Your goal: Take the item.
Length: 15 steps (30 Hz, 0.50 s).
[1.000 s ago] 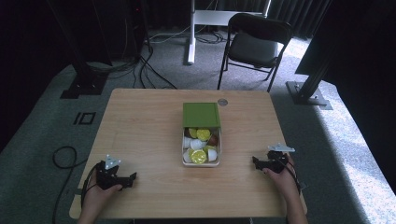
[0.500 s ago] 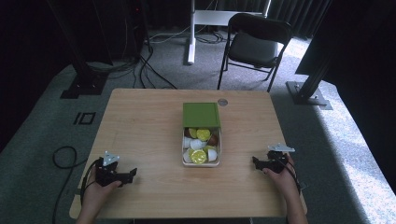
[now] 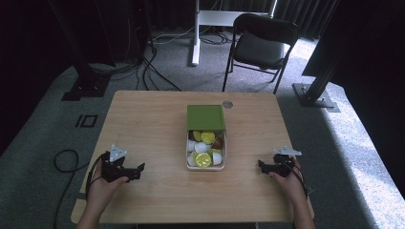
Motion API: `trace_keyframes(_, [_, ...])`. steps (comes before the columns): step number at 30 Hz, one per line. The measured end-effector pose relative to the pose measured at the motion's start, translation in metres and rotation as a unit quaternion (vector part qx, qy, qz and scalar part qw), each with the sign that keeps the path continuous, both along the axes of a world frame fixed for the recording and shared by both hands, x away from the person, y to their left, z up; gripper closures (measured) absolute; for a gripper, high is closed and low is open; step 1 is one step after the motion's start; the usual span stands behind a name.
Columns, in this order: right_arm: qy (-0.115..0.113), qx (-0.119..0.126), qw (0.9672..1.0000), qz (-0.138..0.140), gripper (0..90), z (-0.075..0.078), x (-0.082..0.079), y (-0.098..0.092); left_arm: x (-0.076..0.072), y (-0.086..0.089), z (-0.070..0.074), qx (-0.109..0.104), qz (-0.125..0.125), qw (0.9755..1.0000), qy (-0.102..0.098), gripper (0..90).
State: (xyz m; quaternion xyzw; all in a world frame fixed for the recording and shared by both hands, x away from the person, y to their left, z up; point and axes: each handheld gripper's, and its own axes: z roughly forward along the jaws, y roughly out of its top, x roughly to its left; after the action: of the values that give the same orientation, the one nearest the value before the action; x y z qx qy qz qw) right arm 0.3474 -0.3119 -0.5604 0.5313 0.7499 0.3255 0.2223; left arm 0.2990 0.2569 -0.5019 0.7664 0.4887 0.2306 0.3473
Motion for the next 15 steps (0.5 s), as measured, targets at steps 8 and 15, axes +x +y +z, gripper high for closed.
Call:
trace_keyframes(8, [0.000, 0.000, 1.0000, 0.000, 11.3, 0.000, 0.000, 0.000, 0.007, -0.020, 0.017, -0.011, -0.030, 0.9994, -0.017, 0.6])
trace_keyframes(15, [0.000, 0.000, 1.0000, 0.000, 11.3, 0.000, 0.000, 0.000, 0.011, -0.040, 0.029, -0.010, -0.057, 0.9977, -0.035, 0.6])
